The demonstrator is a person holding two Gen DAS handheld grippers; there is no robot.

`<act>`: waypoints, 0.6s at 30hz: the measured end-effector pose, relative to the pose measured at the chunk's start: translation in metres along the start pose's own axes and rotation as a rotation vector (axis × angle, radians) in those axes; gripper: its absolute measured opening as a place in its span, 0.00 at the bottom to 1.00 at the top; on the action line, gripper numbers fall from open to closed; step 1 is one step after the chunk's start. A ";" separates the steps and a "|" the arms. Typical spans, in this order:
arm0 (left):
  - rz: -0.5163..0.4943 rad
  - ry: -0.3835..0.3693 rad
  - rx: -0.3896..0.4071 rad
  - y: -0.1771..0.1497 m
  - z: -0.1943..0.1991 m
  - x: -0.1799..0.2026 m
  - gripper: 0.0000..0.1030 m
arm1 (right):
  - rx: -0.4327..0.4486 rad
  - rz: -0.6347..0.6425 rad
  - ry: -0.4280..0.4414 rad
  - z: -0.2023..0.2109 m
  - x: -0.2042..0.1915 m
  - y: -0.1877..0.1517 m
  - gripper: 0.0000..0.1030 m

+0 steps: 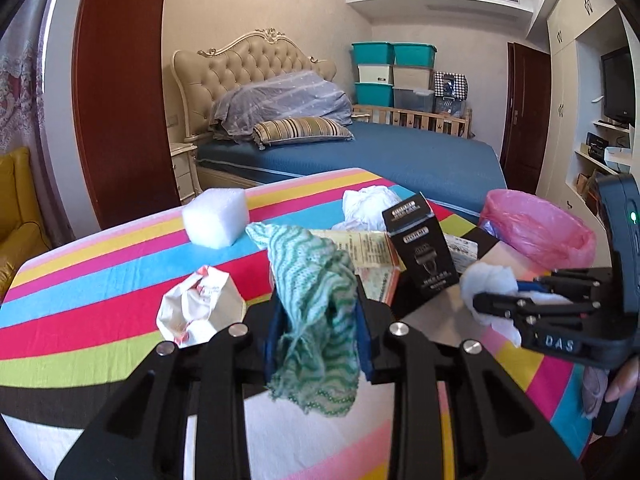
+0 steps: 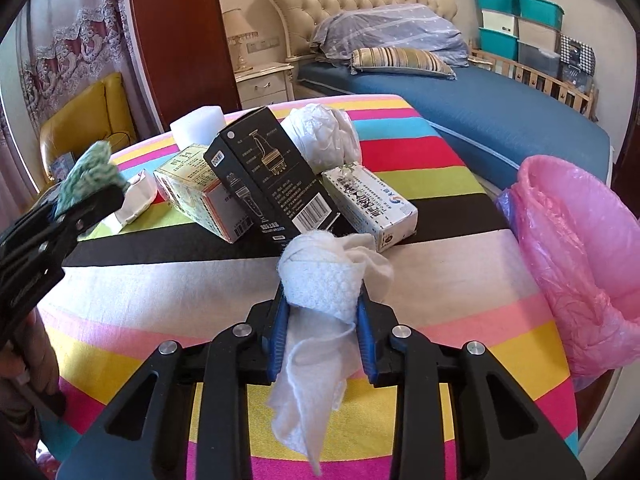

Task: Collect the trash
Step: 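Carry the cloth and wipe to the pink bin and open both grippers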

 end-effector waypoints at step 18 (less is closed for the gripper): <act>-0.022 -0.007 0.027 -0.016 0.036 0.025 0.32 | 0.190 0.080 0.037 0.084 -0.021 -0.016 0.29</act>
Point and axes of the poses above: each gripper's, at about its wrist camera, not at the fingertips, and z roughly against the way its jaws point, x to its right, y to its top, the point moved 2 cm from there along -z, roughly the way its jaws point, and after that the axes turned 7 degrees about -y, right-handed, at the moved point
